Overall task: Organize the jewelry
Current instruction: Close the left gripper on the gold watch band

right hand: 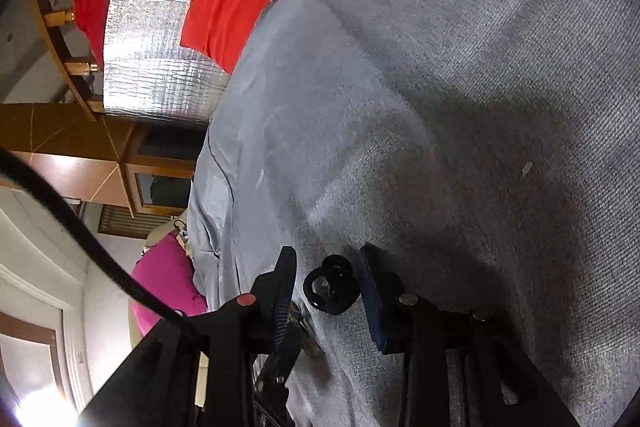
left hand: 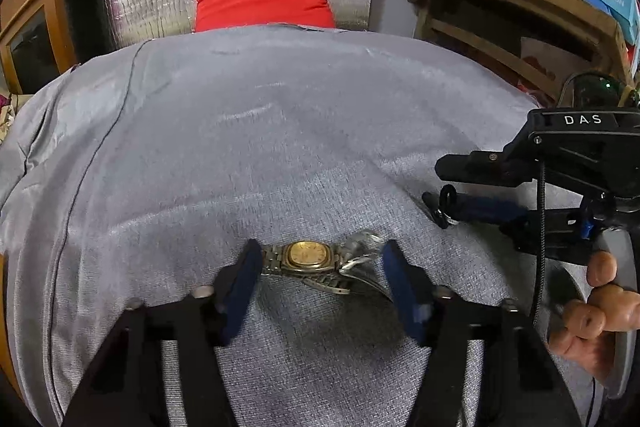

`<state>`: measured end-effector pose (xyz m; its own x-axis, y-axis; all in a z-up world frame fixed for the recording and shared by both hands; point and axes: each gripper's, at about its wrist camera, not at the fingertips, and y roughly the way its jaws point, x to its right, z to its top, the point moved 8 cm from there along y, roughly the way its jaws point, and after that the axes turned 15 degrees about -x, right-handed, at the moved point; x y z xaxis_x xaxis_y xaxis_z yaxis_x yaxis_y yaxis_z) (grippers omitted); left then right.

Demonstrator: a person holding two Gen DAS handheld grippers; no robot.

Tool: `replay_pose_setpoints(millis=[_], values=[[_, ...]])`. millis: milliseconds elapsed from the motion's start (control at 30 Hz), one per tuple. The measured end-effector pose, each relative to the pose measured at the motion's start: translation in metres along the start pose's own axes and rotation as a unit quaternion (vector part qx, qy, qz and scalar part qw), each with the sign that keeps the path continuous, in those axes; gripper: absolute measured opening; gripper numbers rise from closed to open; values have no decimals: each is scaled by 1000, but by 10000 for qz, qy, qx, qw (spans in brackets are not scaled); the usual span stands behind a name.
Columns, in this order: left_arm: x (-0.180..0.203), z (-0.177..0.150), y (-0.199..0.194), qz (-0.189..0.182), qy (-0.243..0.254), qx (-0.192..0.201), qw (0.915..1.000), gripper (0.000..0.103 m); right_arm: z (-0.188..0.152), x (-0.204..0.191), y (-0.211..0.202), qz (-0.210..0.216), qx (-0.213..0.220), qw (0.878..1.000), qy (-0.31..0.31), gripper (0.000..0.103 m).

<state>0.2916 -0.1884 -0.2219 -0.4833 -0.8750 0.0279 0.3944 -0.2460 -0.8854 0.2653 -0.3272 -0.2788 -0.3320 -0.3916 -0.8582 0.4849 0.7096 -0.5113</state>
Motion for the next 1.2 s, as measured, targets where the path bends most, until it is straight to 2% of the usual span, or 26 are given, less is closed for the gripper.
replay_pose_setpoints(millis=[67, 333, 667, 833, 1000, 1067, 1100, 1167, 1200], values=[[1, 0, 0, -53, -1, -9, 10000, 49, -1, -2, 0, -57, -3, 10000, -34, 35], [-4, -2, -6, -179, -72, 4, 9998, 30, -5, -11, 7, -301, 33, 9994, -179, 35], [-34, -19, -6, -136, -482, -380, 9980, 29, -11, -15, 14, -484, -5, 9986, -235, 35], [-52, -26, -16, 20, -559, -373, 9977, 29, -14, -16, 16, -556, -14, 9981, -263, 35], [-66, -27, -24, -18, -733, -341, 9967, 30, -12, -13, 19, -471, -23, 9988, -142, 35], [-63, -25, -25, -211, -760, -315, 9964, 34, -10, -10, 18, -391, -18, 9992, -78, 35], [-62, -23, -24, -265, -746, -310, 9964, 48, -9, -9, 18, -342, -13, 9994, -37, 35], [-54, -19, -24, -258, -673, -237, 9971, 66, -8, -6, 17, -262, -14, 9997, 21, 35], [-49, -16, -25, -241, -615, -173, 9977, 67, -7, -5, 16, -231, -26, 9997, 35, 35]])
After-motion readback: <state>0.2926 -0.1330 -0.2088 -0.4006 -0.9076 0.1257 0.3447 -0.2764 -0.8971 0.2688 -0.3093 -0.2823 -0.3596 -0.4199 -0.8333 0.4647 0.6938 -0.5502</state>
